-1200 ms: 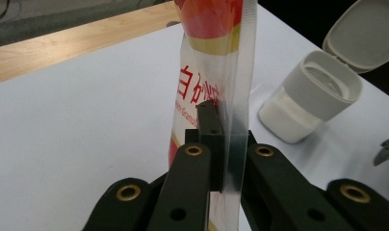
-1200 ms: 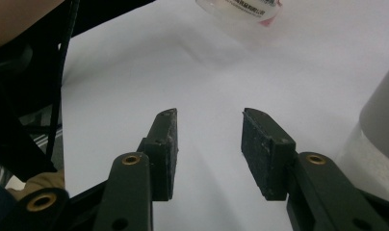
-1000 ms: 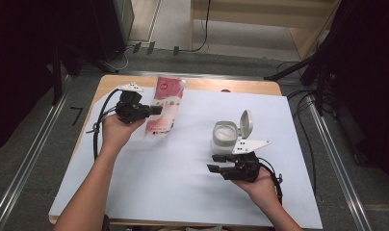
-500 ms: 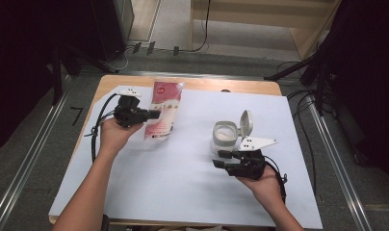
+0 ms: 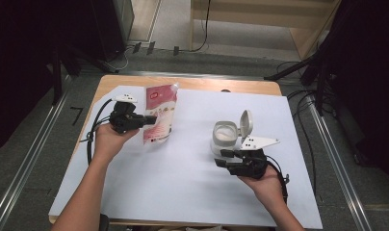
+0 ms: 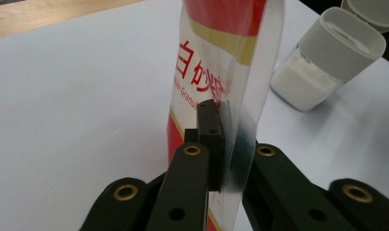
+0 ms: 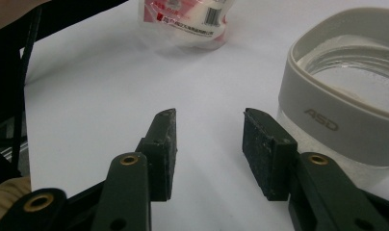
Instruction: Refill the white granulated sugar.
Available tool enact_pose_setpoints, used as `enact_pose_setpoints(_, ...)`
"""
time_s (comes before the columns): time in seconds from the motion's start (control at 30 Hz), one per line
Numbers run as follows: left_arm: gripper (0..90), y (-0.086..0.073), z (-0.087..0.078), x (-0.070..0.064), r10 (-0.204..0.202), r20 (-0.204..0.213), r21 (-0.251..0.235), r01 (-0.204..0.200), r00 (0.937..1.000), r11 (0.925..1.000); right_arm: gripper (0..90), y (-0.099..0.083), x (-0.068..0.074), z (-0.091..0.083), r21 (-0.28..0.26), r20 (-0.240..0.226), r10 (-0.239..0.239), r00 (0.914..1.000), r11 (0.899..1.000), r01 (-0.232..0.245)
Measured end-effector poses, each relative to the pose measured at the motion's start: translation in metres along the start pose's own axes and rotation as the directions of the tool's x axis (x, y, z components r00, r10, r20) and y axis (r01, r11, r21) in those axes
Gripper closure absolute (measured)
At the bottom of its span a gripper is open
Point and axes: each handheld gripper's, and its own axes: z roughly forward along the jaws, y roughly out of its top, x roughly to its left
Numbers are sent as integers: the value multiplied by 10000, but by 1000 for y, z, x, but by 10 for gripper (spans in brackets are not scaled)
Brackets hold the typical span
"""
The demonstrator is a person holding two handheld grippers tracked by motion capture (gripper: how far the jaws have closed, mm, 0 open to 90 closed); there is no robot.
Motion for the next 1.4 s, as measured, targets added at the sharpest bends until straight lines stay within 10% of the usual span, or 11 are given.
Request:
enact_pose_setpoints(0.27,881,-9,-6,0,-284,109,271,281,9995,9992,559,1,0,-2,-14,70,-36,10000,10000,36)
enact_pose_setpoints(0.73,873,-22,-10,-14,394,6,372,-394,9992,9985,556,3,-1,-3,-114,204,-59,9998,9999,61)
enact_pose_setpoints(1.4,738,-28,-18,-14,-51,417,254,41,9991,9997,555,5,-2,0,1,212,-152,9997,9999,152)
